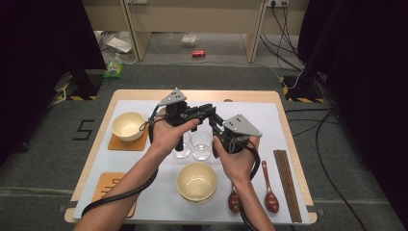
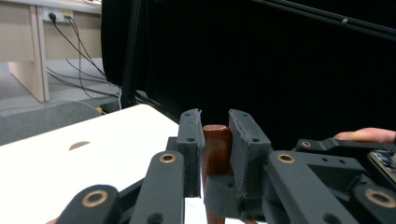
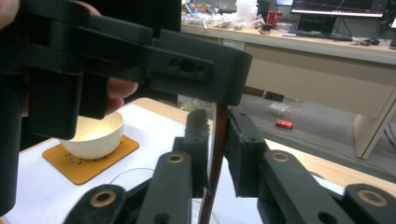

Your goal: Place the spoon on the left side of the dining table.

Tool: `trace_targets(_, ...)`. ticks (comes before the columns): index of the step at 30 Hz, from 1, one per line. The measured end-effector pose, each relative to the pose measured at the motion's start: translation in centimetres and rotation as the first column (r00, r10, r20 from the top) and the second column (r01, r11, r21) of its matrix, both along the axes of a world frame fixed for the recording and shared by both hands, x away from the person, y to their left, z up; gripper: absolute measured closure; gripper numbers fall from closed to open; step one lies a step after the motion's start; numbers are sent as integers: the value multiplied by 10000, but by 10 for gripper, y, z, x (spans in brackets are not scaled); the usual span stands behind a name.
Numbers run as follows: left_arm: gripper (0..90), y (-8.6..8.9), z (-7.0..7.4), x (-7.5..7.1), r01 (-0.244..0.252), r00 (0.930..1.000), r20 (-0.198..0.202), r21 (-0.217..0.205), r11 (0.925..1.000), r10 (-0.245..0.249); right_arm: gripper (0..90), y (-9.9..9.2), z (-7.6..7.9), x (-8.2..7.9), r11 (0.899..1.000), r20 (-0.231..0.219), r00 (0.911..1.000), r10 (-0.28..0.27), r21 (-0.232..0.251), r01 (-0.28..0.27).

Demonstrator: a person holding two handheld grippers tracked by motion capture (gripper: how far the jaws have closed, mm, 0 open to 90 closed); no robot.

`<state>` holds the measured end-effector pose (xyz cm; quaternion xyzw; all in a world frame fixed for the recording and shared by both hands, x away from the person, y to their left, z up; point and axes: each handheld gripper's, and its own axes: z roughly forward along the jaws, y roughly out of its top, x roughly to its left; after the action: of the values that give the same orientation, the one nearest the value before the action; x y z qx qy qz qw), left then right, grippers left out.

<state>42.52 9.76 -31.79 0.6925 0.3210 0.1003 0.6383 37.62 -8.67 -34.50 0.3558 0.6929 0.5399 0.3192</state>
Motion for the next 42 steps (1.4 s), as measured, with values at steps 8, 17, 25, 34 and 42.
trace_targets(8, 749, 2, 5, -3, -145, 9992, 375, -15, 9999, 145, 696, 4, 0, -8, 9983, 67, 10000, -53, -584, 57)
trace_targets(17, 749, 9, 9, -4, -374, 9973, 632, -15, 9993, 375, 682, -1, -1, -11, 9985, 15, 10000, -96, -537, 96)
trace_targets(25, 749, 17, 11, -4, -537, 9958, 740, -117, 9985, 545, 670, -11, -4, -14, 9989, -121, 9995, -282, -377, 278)
trace_targets(34, 749, 29, 15, -4, -827, 9930, 825, -264, 9962, 846, 661, -23, -8, -15, 9983, -239, 9985, -499, -327, 491)
trace_targets(42, 749, 40, 19, -5, -1016, 9902, 929, -359, 9942, 1045, 661, -31, -12, -16, 9973, -415, 9970, -653, -361, 638)
